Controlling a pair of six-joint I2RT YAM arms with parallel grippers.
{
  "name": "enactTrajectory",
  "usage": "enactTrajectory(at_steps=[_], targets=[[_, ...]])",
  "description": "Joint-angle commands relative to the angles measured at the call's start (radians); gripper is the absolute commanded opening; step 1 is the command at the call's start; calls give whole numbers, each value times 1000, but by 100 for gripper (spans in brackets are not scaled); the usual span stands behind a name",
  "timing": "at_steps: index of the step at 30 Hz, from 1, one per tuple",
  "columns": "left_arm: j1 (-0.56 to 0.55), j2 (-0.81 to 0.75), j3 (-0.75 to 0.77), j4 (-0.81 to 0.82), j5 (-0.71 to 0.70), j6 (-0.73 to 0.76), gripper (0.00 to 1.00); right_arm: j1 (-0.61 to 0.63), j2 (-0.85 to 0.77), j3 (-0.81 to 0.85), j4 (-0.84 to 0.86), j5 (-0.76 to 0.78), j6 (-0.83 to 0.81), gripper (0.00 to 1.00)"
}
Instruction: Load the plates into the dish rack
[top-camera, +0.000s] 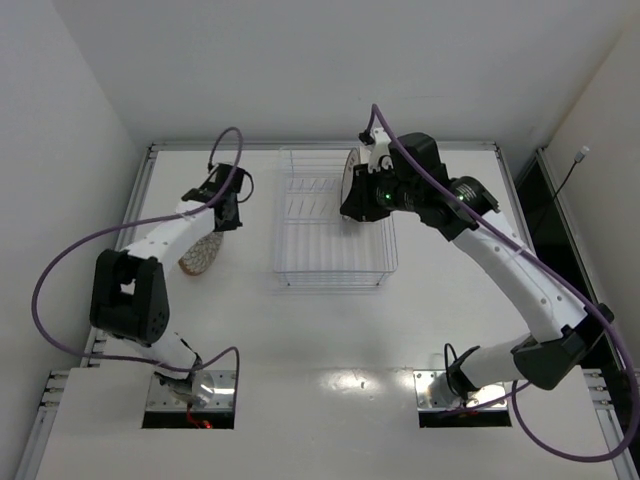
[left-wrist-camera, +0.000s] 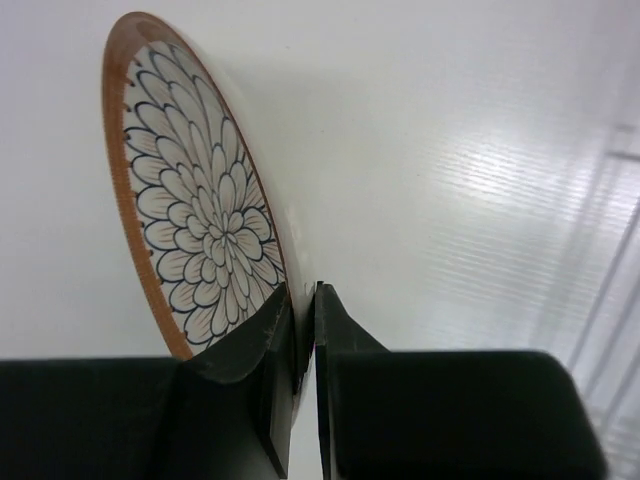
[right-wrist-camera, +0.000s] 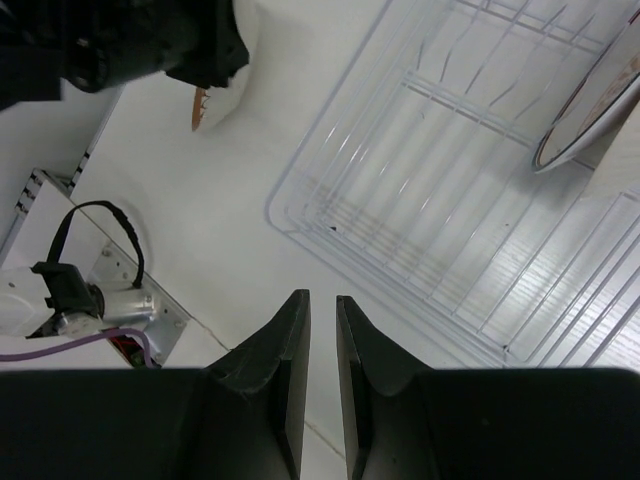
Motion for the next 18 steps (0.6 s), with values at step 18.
enactTrajectory(at_steps=[18], targets=[[76, -308, 459, 225, 659, -233, 0, -3, -150, -65, -17, 44, 0, 14]])
